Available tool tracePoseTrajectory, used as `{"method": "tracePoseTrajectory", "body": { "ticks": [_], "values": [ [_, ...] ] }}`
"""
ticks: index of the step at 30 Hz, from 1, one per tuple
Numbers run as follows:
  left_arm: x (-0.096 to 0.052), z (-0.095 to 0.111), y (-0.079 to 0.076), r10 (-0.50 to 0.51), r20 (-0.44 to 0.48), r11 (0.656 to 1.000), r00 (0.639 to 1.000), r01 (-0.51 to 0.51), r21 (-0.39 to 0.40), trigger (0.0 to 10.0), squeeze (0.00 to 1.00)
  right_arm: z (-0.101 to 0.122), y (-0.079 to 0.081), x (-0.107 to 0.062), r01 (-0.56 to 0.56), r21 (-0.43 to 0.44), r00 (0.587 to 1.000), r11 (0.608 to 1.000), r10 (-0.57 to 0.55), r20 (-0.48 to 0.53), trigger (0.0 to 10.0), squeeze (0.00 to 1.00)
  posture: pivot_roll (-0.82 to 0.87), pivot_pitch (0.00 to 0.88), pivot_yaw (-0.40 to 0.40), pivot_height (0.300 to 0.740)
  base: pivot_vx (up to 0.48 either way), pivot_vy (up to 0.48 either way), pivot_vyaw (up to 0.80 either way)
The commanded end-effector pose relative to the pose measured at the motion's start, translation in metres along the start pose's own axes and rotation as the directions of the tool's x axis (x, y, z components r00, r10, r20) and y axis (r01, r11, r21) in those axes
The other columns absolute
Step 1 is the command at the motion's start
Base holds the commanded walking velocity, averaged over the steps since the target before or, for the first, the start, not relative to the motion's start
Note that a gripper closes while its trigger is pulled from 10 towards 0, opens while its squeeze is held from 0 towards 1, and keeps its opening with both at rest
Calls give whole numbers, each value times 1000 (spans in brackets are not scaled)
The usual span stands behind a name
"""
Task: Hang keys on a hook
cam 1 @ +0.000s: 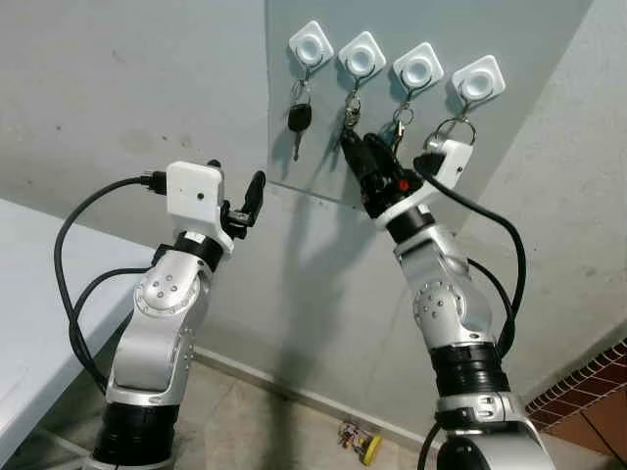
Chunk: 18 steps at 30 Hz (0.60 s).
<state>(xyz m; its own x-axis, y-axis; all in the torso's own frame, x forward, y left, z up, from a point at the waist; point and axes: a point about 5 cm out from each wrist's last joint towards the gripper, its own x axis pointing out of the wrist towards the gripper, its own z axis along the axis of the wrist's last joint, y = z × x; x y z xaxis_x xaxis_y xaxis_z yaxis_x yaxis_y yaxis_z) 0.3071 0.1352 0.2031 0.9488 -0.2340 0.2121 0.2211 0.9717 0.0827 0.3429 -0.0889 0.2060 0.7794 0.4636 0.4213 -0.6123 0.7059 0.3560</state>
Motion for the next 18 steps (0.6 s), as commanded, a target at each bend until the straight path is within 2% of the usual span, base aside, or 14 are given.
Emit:
{"method": "tracePoseTrajectory", "body": {
  "ticks": [1, 9, 12, 14, 18],
  "values": [
    [-1, -1, -2, -9, -1, 1000, 1000, 9, 8, 10000, 0, 3, 4, 0, -32, -24, 999, 999, 32, -6, 10000, 1000, -43, 0, -46, 724, 0, 0, 0],
    [-3, -3, -2, -10, -9, 1000, 1000, 10, 10, 10000, 0, -3, 4, -8, -42, -38, 998, 998, 41, -42, 10000, 1000, -45, 0, -45, 724, 0, 0, 0],
    [-7, -13, 0, -1, -35, 1000, 999, 3, 31, 10000, 0, -23, 2, -26, -51, -49, 991, 998, 44, -125, 10000, 1000, -49, 0, -41, 724, 0, 0, 0],
    [-13, -26, -2, -3, -73, 1000, 997, 4, 11, 10000, 0, -39, -2, -38, -47, -53, 982, 997, 37, -186, 10000, 1000, -50, 0, -38, 724, 0, 0, 0],
    [-19, -39, -5, -5, -108, 1000, 994, 7, 16, 10000, 0, -51, -5, -46, -38, -63, 973, 997, 22, -231, 10000, 1000, -52, 0, -34, 724, 0, 0, 0]
  ]
}}
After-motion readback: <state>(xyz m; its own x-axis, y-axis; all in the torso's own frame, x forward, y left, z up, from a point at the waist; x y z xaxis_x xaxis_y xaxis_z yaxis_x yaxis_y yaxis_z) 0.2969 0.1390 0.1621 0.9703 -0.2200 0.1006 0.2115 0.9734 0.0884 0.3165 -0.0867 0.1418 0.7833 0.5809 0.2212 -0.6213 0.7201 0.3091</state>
